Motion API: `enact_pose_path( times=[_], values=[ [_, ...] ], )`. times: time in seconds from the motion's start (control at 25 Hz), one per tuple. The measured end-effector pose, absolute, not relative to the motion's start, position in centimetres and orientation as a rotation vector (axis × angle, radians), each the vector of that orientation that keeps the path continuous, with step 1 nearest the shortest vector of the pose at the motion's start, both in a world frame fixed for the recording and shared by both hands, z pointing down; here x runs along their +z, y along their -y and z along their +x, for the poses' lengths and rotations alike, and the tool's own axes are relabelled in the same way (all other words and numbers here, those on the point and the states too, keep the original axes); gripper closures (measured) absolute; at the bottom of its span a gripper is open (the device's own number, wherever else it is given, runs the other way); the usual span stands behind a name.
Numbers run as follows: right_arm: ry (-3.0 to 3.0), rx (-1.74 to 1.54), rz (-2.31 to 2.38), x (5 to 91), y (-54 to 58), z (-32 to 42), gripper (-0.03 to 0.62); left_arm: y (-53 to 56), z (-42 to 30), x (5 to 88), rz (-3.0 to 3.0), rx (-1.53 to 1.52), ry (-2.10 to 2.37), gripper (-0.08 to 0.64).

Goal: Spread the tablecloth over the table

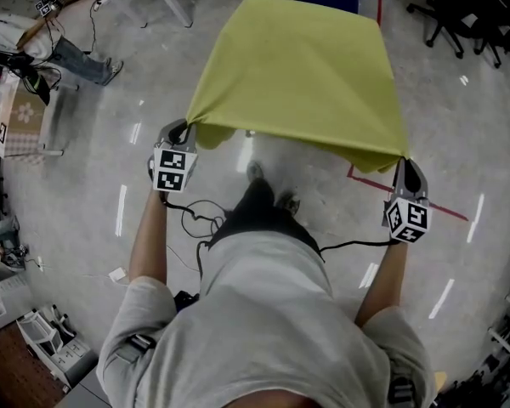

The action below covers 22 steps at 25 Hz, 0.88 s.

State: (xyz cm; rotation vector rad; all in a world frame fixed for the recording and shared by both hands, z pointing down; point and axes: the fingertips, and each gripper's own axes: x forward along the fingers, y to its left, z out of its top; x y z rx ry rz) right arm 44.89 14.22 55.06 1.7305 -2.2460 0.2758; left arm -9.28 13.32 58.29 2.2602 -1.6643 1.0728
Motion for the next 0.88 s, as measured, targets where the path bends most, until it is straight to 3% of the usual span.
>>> enact_pose_path(
  times=[0.24,0.36,0.52,0.88],
  values=[
    [2.18,0.453,1.676,60.3,-15.6,43.8,0.566,-16.3,-10.1,63.7,2.09,1.104,1.591,0.53],
    [2.166,0.484,1.671,61.5,-15.7,43.4,0.508,-17.6,-10.0,65.4,2.033,1.106,1.547,0.481],
    [2.213,0.479,1.687,60.6,-14.8,43.1,0.508,-17.7,-9.1,65.7,2.049,1.105,1.533,0.466],
    [2.335,0.355,1.696,57.2,-12.4,39.1,0.584,-14.8,-5.6,62.0,2.143,0.941,1.699,0.471]
  ],
)
